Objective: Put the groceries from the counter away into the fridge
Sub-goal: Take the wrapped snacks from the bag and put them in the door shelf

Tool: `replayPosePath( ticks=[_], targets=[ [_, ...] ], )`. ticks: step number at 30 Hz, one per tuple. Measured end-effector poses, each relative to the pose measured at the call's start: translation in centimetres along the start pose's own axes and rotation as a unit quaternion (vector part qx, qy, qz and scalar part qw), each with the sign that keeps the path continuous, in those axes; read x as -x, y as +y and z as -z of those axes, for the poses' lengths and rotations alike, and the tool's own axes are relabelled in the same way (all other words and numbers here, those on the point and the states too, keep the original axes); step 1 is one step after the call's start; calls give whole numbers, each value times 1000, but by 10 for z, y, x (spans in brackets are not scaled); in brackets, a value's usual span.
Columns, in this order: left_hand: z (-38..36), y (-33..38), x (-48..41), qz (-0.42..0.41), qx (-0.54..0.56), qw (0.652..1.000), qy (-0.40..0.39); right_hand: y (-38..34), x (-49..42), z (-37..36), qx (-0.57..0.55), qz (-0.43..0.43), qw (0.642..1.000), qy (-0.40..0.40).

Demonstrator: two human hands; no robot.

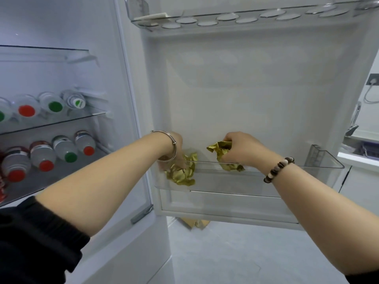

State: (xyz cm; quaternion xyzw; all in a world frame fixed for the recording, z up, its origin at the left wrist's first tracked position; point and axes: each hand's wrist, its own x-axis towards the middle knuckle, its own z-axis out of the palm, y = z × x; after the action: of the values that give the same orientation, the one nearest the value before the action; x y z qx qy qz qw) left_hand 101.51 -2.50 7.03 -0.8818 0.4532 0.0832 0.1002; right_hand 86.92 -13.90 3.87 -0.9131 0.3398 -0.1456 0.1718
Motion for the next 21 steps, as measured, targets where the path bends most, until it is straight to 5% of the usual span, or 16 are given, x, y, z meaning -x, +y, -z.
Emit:
replayPosePath(
  ticks=[4, 10, 15, 21],
  targets=[
    [1, 10, -1, -29, -73, 997, 26, 0, 0, 0, 3, -4, 1000, -3],
    [-4, 1, -10, -26, 59, 996, -66, 1, -2, 0, 3, -7, 1000, -12],
    [-4, -6, -9, -15, 60, 994, -87, 2, -4, 0, 3, -18, 1000, -24],
    [-7, -11, 3, -57, 18, 998, 19, 2, -4, -1, -5, -29, 999, -41]
  ],
)
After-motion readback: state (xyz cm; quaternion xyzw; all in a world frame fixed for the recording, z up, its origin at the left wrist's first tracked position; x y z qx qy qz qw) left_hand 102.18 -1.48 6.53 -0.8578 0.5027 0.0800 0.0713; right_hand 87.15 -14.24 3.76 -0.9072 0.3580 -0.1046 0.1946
